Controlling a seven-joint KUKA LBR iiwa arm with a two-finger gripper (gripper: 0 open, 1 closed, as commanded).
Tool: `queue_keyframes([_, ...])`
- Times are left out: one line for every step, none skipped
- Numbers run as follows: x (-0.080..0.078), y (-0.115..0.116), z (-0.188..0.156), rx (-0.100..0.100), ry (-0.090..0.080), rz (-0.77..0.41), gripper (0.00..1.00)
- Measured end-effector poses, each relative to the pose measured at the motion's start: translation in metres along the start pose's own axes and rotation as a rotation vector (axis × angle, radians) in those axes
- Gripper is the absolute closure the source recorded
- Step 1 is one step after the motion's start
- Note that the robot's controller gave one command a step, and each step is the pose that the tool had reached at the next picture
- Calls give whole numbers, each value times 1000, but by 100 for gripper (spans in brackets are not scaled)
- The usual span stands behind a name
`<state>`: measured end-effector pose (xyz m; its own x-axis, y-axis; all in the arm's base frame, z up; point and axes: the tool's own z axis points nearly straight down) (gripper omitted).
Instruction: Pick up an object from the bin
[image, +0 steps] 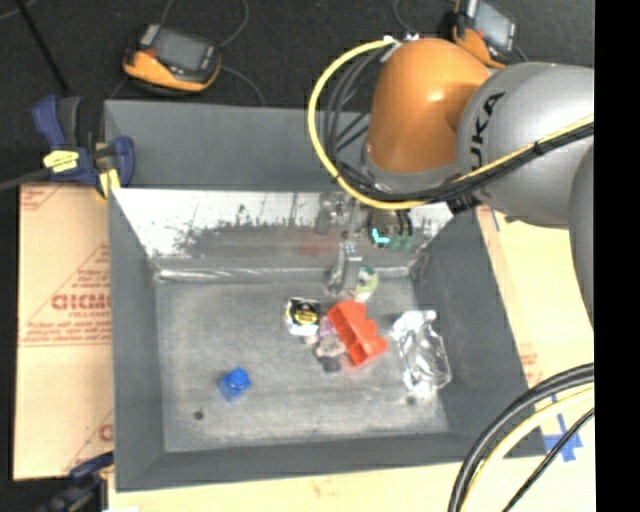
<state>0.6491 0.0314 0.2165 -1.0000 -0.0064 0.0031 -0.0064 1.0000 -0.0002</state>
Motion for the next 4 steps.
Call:
queue_keyframes([59,-35,66,2,3,-78,0])
queue_keyframes([52,-60,149,-1,-1,66,0])
queue_keyframes([50,-59,146,0,-7,65,100])
queue_keyframes([29,-19,48,0,-17,-11,100])
